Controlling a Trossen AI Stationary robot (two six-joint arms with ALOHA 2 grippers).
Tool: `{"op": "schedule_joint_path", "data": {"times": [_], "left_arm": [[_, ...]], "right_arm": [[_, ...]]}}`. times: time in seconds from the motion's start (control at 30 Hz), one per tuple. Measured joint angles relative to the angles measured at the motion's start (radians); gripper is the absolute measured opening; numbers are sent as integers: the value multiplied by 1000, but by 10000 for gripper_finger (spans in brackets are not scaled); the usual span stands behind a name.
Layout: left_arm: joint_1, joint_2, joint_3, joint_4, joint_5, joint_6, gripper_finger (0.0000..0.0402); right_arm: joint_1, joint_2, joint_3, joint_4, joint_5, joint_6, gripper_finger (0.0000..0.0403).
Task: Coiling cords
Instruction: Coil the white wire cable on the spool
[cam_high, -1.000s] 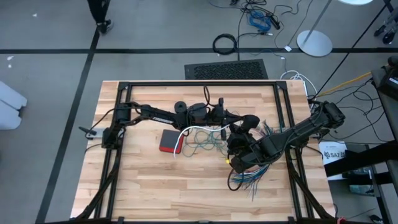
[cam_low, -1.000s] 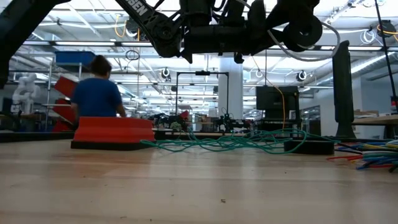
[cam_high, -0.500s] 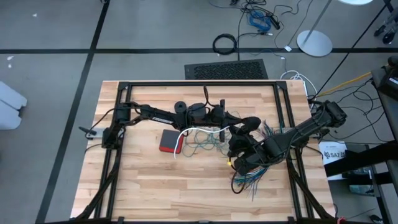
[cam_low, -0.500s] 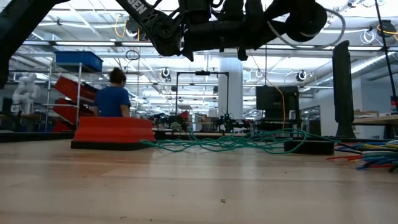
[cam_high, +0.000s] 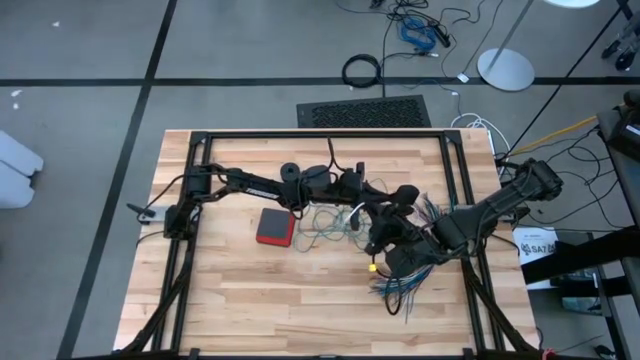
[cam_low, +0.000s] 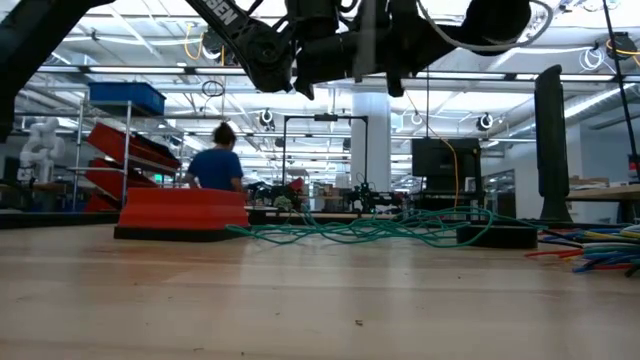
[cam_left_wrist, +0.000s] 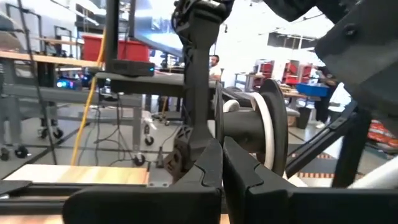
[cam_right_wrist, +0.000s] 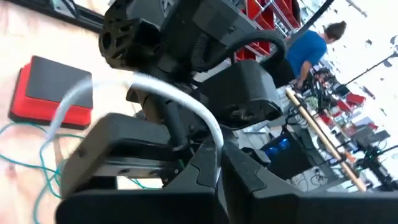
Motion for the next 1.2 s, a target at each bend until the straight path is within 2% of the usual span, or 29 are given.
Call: {"op": "schedule_joint_path", "data": {"times": [0.2, 0.43, 0.6, 0.8, 1.2], "left_arm": [[-2, 0, -1, 6, 40, -20, 0], [-3, 0, -1, 15, 135, -22, 0], [0, 0, -2, 49, 202, -86, 0], [1, 0, -3, 66, 267, -171, 0], [7, 0, -3, 85, 373, -251, 0]], "right_arm": [[-23, 0, 0, -25, 32, -58, 0], [-7, -11, 0, 30, 96, -174, 0], [-6, -14, 0, 19, 135, -214, 0], [11, -14, 0, 27, 133, -258, 0], [54, -14, 0, 192, 158, -484, 0]]}}
